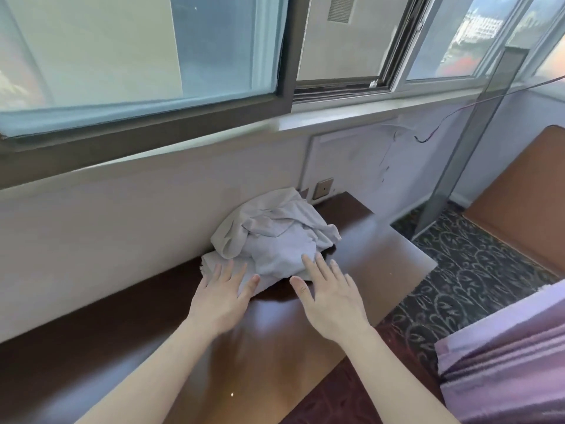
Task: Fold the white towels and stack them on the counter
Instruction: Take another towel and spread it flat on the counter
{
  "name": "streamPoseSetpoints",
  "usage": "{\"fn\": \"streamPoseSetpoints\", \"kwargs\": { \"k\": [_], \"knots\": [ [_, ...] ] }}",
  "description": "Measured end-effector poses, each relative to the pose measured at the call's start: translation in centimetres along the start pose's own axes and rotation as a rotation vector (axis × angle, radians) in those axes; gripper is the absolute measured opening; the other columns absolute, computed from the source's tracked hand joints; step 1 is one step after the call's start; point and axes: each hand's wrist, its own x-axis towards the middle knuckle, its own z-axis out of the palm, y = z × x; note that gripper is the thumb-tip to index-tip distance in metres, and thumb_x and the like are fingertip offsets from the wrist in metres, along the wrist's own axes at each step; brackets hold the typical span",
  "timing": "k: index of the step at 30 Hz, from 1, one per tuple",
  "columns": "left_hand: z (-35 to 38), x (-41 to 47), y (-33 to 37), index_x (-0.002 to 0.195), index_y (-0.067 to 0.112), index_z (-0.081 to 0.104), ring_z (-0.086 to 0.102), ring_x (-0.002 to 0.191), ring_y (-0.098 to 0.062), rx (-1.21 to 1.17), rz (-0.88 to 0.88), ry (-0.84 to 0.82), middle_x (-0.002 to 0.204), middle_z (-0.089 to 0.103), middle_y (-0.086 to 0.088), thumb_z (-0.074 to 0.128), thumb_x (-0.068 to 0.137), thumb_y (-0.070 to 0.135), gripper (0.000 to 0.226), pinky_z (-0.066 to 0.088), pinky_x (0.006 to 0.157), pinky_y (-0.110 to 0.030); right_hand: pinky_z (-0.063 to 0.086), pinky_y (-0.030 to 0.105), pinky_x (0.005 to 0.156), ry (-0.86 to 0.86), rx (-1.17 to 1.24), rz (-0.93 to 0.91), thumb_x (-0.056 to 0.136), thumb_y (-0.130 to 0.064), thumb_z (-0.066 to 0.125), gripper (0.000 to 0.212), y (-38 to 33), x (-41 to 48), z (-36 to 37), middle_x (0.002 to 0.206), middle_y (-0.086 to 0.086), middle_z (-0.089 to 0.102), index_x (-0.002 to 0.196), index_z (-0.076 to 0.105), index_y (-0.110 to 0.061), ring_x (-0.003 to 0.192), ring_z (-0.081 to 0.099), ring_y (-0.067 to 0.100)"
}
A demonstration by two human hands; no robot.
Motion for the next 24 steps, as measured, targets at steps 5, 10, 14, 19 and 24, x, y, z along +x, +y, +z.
{"fn": "streamPoseSetpoints", "kwargs": {
  "k": [5,10,14,19,24],
  "knots": [
    [-0.1,4.5,0.9,0.156,0.035,0.022,0.008,0.152,-0.021,0.027,-0.021,0.067,0.166,0.015,0.004,0.001,0.088,0.070,0.079,0.014,0.121,-0.045,0.007,0.041,0.123,-0.033,0.068,-0.058,0.087,-0.075,0.001,0.077,2.3,6.4,0.5,0.165,-0.012,-0.008,0.156,-0.001,-0.041,0.152,-0.006,0.014],
    [0.0,8.9,2.8,0.155,0.044,0.019,0.013,0.150,-0.020,0.017,-0.099,0.126,0.163,0.019,0.004,0.004,0.088,0.072,0.074,0.023,0.117,-0.048,0.007,0.040,0.123,-0.060,0.090,-0.136,0.091,-0.071,0.008,0.073,4.7,13.8,1.2,0.165,-0.013,-0.005,0.157,0.000,-0.039,0.152,-0.005,0.014],
    [-0.1,11.9,4.7,0.154,0.049,0.010,0.003,0.152,-0.020,-0.003,-0.234,0.116,0.166,0.008,0.003,-0.001,0.083,0.076,0.077,0.018,0.119,-0.051,0.004,0.041,0.123,-0.129,0.135,-0.247,0.094,-0.071,0.012,0.069,5.9,19.0,1.0,0.164,-0.015,-0.009,0.156,-0.003,-0.042,0.152,-0.009,0.015],
    [0.9,17.1,6.4,0.153,0.050,0.014,-0.004,0.152,-0.023,-0.080,-0.327,0.172,0.165,0.002,0.004,0.015,0.093,0.072,0.064,0.013,0.118,-0.056,0.008,0.043,0.123,-0.138,0.106,-0.342,0.096,-0.068,0.016,0.068,7.5,25.3,1.2,0.165,-0.011,-0.009,0.156,-0.004,-0.041,0.152,-0.006,0.024],
    [2.8,20.8,6.5,0.154,0.049,0.001,-0.021,0.150,-0.028,-0.011,-0.378,0.182,0.163,-0.020,0.006,0.027,0.098,0.065,0.064,0.011,0.117,-0.066,0.016,0.050,0.120,-0.164,0.059,-0.380,0.098,-0.066,0.018,0.067,8.4,30.2,1.8,0.164,-0.009,-0.014,0.155,-0.006,-0.042,0.151,-0.005,0.033]
  ]
}}
